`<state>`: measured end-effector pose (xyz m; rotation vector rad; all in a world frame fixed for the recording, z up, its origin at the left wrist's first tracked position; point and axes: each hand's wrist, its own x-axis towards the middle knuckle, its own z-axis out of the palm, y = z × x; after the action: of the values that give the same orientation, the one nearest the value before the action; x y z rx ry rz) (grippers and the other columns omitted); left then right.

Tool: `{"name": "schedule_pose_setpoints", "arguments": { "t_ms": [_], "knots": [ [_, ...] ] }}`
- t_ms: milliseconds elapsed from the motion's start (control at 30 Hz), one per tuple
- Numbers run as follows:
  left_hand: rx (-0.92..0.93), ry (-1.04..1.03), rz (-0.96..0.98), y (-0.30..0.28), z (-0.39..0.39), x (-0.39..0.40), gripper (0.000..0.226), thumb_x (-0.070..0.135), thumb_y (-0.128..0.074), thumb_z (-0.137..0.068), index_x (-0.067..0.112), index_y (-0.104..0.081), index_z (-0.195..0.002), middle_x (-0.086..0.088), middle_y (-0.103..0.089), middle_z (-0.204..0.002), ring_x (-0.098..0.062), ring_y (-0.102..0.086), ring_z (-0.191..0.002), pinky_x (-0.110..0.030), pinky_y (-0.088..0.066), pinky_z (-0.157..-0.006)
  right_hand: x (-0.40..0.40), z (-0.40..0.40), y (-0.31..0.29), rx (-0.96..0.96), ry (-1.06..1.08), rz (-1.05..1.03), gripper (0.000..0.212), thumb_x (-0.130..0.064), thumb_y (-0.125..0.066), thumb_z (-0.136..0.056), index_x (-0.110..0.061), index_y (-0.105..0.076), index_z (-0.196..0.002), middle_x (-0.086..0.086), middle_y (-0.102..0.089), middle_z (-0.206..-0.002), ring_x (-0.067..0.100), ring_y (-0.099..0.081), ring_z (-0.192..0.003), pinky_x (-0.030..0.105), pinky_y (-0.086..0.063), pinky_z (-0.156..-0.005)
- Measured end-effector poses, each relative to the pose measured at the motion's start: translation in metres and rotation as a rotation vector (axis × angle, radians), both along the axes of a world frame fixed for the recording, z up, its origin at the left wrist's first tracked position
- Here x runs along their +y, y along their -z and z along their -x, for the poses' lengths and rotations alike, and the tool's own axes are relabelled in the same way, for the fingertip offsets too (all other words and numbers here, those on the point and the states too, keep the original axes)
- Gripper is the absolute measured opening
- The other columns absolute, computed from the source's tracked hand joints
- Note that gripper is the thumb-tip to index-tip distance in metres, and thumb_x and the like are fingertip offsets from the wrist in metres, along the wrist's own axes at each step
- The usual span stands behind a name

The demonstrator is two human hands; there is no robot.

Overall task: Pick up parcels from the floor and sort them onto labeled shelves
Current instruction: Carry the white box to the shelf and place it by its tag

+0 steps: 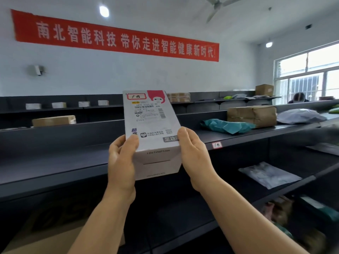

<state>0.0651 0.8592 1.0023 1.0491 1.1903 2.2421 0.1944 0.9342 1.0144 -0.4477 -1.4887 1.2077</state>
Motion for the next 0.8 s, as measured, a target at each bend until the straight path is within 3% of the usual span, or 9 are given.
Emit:
{"name": "schedule_pose_setpoints", "arguments": {
  "t_ms": [167,333,433,500,567,633,667,733,800],
  "knots": [
    [0.04,0.062,0.008,0.008,0.003,0.013,0.077,0.054,-0.066,-0.07,0.018,-0.053,-0.137,-0.011,-0.07,-0.125,-0.035,-0.065,-0.115,-0.061,-0.051,-0.096,0.012,-0.002,0.011,0.019,0.038,-0.033,0.028,-0.044,-0.046,-0.095,-0.029,-0.063,-0.112,-0.013,-0.073,-0.094,-0.002,-0.067,-0.08,0.015,-0.05,-0.064],
    [0.041,0.117,0.029,0.017,-0.02,0.041,0.072,0.055,-0.068,-0.071,0.023,-0.05,-0.134,-0.009,-0.067,-0.128,-0.031,-0.066,-0.113,-0.057,-0.053,-0.094,0.04,-0.02,0.022,0.078,0.136,-0.042,0.026,-0.045,-0.043,-0.096,-0.032,-0.066,-0.099,-0.021,-0.072,-0.088,-0.004,-0.065,-0.081,0.015,-0.05,-0.065],
    [0.064,0.139,0.065,0.017,-0.043,0.067,0.078,0.065,-0.073,-0.067,0.028,-0.045,-0.13,-0.005,-0.064,-0.126,-0.024,-0.067,-0.109,-0.044,-0.056,-0.087,0.068,-0.036,0.021,0.113,0.175,-0.015,0.031,-0.048,-0.042,-0.097,-0.036,-0.069,-0.091,-0.011,-0.074,-0.095,0.007,-0.067,-0.091,0.031,-0.055,-0.08],
    [0.098,0.152,0.09,0.01,-0.057,0.087,0.091,0.07,-0.065,-0.055,0.028,-0.042,-0.132,-0.002,-0.063,-0.126,-0.022,-0.066,-0.109,-0.039,-0.055,-0.084,0.093,-0.047,0.016,0.114,0.184,-0.008,0.033,-0.052,-0.04,-0.095,-0.039,-0.07,-0.089,-0.005,-0.074,-0.099,0.014,-0.067,-0.096,0.042,-0.054,-0.088],
    [0.129,0.154,0.104,0.0,-0.068,0.112,0.098,0.072,-0.061,-0.052,0.027,-0.039,-0.136,-0.002,-0.062,-0.128,-0.022,-0.065,-0.111,-0.041,-0.055,-0.089,0.122,-0.059,0.007,0.105,0.179,-0.028,0.035,-0.054,-0.039,-0.095,-0.037,-0.07,-0.093,-0.005,-0.074,-0.102,0.014,-0.067,-0.098,0.042,-0.053,-0.089],
    [0.15,0.14,0.128,-0.011,-0.078,0.142,0.102,0.076,-0.059,-0.051,0.027,-0.039,-0.138,-0.001,-0.063,-0.128,-0.022,-0.064,-0.113,-0.045,-0.053,-0.096,0.156,-0.071,-0.005,0.078,0.136,-0.058,0.036,-0.057,-0.039,-0.092,-0.037,-0.069,-0.097,-0.009,-0.075,-0.098,0.01,-0.068,-0.093,0.034,-0.054,-0.08],
    [0.16,0.141,0.146,-0.018,-0.083,0.159,0.102,0.077,-0.057,-0.051,0.028,-0.04,-0.138,-0.001,-0.064,-0.127,-0.02,-0.065,-0.111,-0.043,-0.056,-0.093,0.174,-0.077,-0.012,0.051,0.114,-0.077,0.035,-0.058,-0.04,-0.089,-0.039,-0.068,-0.098,-0.011,-0.075,-0.095,0.008,-0.069,-0.089,0.03,-0.054,-0.073],
    [0.169,0.149,0.183,-0.032,-0.092,0.197,0.098,0.078,-0.054,-0.054,0.03,-0.044,-0.139,0.002,-0.068,-0.121,-0.016,-0.069,-0.102,-0.032,-0.061,-0.073,0.216,-0.088,-0.026,-0.016,0.078,-0.117,0.032,-0.055,-0.04,-0.088,-0.042,-0.064,-0.105,-0.013,-0.074,-0.093,0.005,-0.069,-0.084,0.022,-0.053,-0.063],
    [0.123,0.167,0.212,-0.044,-0.096,0.227,0.085,0.074,-0.054,-0.063,0.03,-0.047,-0.136,0.005,-0.071,-0.11,-0.008,-0.074,-0.081,-0.021,-0.057,-0.052,0.25,-0.092,-0.035,-0.06,0.077,-0.114,0.03,-0.048,-0.041,-0.091,-0.039,-0.06,-0.113,-0.01,-0.072,-0.099,0.008,-0.068,-0.087,0.023,-0.052,-0.063]
  ]
}}
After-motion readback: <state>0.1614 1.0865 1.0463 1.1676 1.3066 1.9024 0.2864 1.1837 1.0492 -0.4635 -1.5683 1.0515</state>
